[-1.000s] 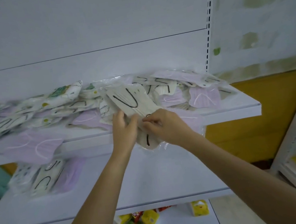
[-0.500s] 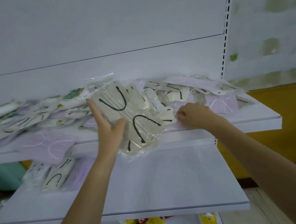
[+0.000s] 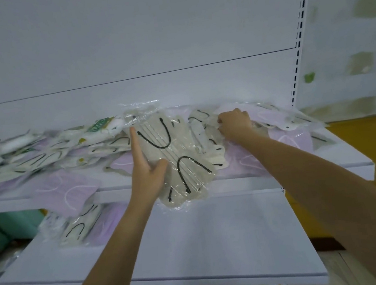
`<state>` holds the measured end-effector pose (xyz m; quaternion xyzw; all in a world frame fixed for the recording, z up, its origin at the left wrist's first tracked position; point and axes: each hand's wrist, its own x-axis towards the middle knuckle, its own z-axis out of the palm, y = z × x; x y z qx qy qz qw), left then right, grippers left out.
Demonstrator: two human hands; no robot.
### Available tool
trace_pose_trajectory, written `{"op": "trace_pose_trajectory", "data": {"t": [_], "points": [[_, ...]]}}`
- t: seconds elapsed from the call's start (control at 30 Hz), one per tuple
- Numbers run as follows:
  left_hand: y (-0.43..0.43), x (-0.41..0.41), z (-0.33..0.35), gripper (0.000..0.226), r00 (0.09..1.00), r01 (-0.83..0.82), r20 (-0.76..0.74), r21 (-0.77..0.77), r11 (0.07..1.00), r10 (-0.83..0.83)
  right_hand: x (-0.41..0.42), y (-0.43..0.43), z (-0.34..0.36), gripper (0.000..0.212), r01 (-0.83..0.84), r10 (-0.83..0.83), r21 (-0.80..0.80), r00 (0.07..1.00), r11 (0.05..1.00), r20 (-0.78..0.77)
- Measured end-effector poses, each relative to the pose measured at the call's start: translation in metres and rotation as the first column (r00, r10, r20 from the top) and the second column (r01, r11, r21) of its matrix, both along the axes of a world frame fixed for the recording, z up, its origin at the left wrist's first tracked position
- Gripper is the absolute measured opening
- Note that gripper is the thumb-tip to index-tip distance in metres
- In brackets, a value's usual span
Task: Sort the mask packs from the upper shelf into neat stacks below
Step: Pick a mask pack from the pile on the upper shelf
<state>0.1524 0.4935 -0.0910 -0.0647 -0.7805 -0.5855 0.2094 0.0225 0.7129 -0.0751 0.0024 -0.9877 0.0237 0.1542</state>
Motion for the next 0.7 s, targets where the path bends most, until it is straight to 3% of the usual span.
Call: {"op": "trace_pose_trajectory", "data": {"t": [0.1,0.23,0.33,0.4,0.47,0.57,0.63,0.7], "points": [[0.001,-0.007,-0.007,0.085,1.000,0.000,0.026,0.008,1.000,0.000,0.010,-0.001,0.004,0.033,-0.032,0.029,-0.032,0.996,0.999,-0.086],[0.007,-0.008,-0.011,0.057,1.000,0.000,-0.012,-0.070,0.998,0.000,0.056,-0.001,0.010,0.036,-0.110,0.046,-0.265,0.971,0.958,-0.234],[0.017,-0.005,-0.013,0.047,1.000,-0.019,0.010,-0.096,0.995,0.020,0.103,0.004,0.015,0.030,-0.199,-0.001,-0.576,0.945,0.793,-0.328],[0.025,-0.002,-0.016,0.043,0.999,0.005,0.037,-0.069,0.998,-0.002,0.134,0.008,0.014,0.025,-0.247,-0.065,-0.669,0.912,0.701,-0.404],[0.033,-0.001,-0.016,0.030,0.996,0.054,0.074,0.000,0.999,-0.054,0.161,-0.003,0.003,0.021,-0.319,-0.069,-0.600,0.844,0.733,-0.532],[0.048,0.005,-0.015,0.025,0.978,0.144,0.134,0.127,0.981,-0.160,0.177,-0.034,-0.038,0.013,-0.485,0.179,-0.302,0.721,0.821,-0.670],[0.050,0.013,-0.017,0.023,0.975,0.169,0.121,0.147,0.975,-0.187,0.181,-0.050,-0.067,0.012,-0.595,0.357,-0.185,0.672,0.782,-0.649],[0.042,0.023,-0.019,0.022,0.977,0.177,0.104,0.111,0.978,-0.188,0.189,-0.058,-0.080,0.015,-0.700,0.485,-0.192,0.640,0.688,-0.597]]}}
